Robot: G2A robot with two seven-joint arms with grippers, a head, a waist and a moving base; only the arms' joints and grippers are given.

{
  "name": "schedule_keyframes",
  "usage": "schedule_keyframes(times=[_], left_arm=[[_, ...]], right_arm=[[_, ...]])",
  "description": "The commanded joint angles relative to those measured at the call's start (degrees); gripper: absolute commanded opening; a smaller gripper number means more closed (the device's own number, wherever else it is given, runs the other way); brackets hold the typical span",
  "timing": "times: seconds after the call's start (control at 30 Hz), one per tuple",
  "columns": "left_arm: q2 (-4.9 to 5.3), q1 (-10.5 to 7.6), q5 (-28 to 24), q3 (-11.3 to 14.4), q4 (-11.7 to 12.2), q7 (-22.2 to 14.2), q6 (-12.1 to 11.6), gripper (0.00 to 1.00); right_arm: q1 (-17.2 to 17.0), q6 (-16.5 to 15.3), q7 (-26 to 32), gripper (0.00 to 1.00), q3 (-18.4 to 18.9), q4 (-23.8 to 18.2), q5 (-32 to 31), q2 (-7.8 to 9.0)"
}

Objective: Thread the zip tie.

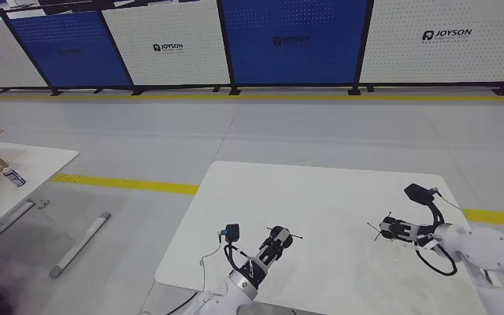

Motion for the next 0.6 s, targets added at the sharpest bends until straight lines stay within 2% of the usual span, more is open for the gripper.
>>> schedule_keyframes(times=[0.0,0.17,0.27,0.37,0.57], left_arm=[[0.00,0.00,0.00,0.00,0.00,0.00,0.00,0.00],[-0.01,-0.09,0.04,0.02,0.04,-0.02,0.06,0.00],[-0.24,-1.68,1.18,1.22,1.33,0.08,1.99,0.00],[-0.59,-3.72,4.36,3.62,3.63,0.43,3.55,0.00],[-2.05,-10.31,5.77,8.10,9.84,3.09,8.16,0.00]], right_arm=[[0.04,0.00,0.02,0.00,-0.03,0.03,-0.01,-0.01],[0.04,0.00,0.02,0.00,-0.03,0.03,-0.01,-0.01],[0.04,0.00,0.02,0.00,-0.03,0.03,-0.01,-0.01],[0.04,0.00,0.02,0.00,-0.03,0.03,-0.01,-0.01],[0.04,0.00,0.02,0.00,-0.03,0.03,-0.01,-0.01]])
